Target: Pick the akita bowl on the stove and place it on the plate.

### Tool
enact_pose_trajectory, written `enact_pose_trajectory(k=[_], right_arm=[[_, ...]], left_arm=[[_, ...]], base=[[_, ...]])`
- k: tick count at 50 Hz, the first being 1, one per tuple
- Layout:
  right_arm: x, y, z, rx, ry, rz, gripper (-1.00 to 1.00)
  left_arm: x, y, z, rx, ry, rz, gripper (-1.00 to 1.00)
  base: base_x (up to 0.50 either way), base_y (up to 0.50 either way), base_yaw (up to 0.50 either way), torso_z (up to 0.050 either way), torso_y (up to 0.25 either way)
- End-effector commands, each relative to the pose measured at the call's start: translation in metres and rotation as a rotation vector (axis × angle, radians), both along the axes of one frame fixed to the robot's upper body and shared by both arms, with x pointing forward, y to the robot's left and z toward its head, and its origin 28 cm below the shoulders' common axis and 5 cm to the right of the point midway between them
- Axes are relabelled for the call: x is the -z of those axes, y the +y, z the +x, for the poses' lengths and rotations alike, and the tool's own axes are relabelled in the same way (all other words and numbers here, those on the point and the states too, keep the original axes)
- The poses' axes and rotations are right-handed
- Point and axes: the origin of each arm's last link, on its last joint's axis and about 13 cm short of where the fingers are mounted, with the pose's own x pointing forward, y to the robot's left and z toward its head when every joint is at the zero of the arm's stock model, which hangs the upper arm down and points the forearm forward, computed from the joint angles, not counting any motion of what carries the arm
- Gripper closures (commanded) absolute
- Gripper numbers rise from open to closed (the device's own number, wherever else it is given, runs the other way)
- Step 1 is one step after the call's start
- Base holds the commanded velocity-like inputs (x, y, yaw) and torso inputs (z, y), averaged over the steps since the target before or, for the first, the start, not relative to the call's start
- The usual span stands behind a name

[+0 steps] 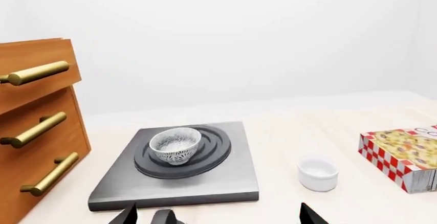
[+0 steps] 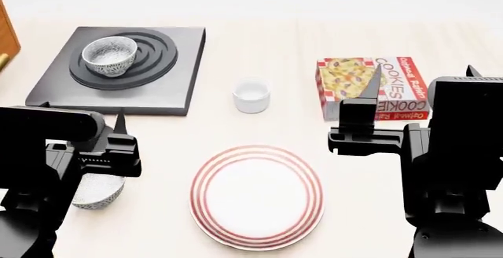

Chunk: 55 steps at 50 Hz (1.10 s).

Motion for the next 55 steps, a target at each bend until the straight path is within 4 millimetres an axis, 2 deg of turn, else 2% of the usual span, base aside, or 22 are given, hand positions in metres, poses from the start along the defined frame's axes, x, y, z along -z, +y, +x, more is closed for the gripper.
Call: enact_pose_trajectory(k=[1, 55], right_arm=[[-0.0003, -0.0009, -0.0003, 0.006, 0.001, 0.01, -1.0], [-0.0003, -0.0011, -0.0005, 0.007, -0.003, 0.014, -1.0]], left_arm=[[-0.0016, -0.0005, 0.0001, 0.015, 0.003, -0.027, -1.0], [-0.0053, -0.0001, 0.0004, 0.019, -0.001, -0.022, -1.0]], base=[[0.32, 0.0, 0.0, 0.0, 0.0], [0.32, 0.0, 0.0, 0.0, 0.0]])
